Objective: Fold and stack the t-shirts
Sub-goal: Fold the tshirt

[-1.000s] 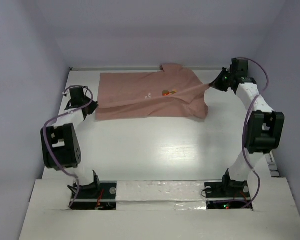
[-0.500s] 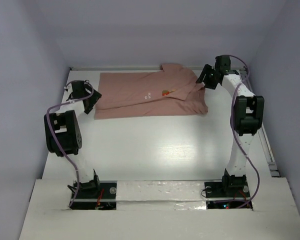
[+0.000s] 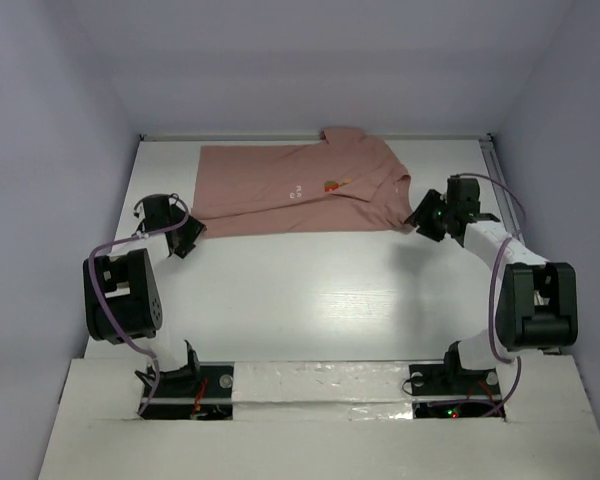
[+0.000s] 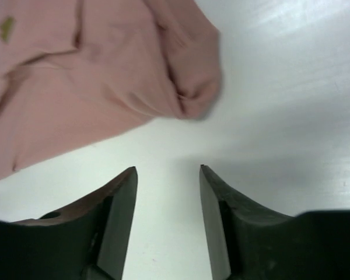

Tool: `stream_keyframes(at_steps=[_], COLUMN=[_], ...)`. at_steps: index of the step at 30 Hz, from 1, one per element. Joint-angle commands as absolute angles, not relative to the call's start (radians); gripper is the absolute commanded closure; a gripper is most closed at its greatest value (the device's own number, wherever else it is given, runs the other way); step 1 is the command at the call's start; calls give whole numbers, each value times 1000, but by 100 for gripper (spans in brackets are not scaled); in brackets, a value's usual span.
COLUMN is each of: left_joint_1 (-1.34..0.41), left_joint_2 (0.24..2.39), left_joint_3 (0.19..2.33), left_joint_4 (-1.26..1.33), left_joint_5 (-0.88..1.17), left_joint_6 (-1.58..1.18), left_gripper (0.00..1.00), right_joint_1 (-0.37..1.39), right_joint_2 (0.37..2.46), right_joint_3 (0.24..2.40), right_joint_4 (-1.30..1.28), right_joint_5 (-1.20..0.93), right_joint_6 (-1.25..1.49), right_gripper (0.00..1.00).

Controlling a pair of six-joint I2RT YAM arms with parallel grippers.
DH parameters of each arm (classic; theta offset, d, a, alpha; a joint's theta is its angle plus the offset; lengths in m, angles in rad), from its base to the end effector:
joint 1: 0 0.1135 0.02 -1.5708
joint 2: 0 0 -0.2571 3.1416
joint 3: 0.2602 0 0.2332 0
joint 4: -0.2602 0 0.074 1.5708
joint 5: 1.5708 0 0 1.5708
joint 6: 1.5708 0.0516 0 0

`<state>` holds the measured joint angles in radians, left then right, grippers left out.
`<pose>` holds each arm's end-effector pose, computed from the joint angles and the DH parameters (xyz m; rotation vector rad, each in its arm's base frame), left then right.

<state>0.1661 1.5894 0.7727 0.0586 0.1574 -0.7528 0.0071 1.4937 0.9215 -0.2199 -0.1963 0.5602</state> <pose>0.3106 0.0439 0.1615 -0.9767 2.1552 -0.4728 0.3096 0.0123 0.2096 0.5619 2.3349 0.5024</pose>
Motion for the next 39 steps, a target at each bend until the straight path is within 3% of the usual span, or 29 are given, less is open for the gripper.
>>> stream_keyframes(at_steps=[1, 11, 12, 14, 18, 23, 29, 30, 33, 39], left_joint_1=[175, 184, 184, 184, 184, 184, 184, 184, 184, 184], left_joint_2=[1631, 1717, 1718, 1723, 1739, 1756, 1763, 1761, 1759, 1727], left_joint_3=[796, 819, 819, 830, 845, 874, 900, 899, 897, 878], left_joint_4=[83, 112, 110, 104, 100, 74, 49, 49, 38, -25], left_joint_5=[146, 118, 114, 106, 104, 83, 69, 69, 63, 22], left_joint_6=[-758, -764, -762, -761, -767, -767, -747, -746, -735, -689], left_gripper=[47, 51, 58, 63, 84, 99, 100, 100, 100, 100], right_joint_1=[0, -40, -40, -40, -40, -40, -40, -40, -49, -80], right_joint_2=[1496, 1699, 1710, 1730, 1756, 1795, 1836, 1838, 1851, 1784], right_joint_3=[878, 936, 951, 1000, 1040, 1074, 1137, 1135, 1117, 988], right_joint_4=[-146, -40, -37, -41, -46, -41, -83, -87, -89, -81], right_joint_5=[-149, -158, -143, -141, -140, -124, -101, -97, -91, -69], right_joint_6=[580, 617, 617, 617, 621, 607, 598, 600, 614, 635], right_gripper=[45, 50, 55, 55, 62, 68, 72, 82, 98, 100])
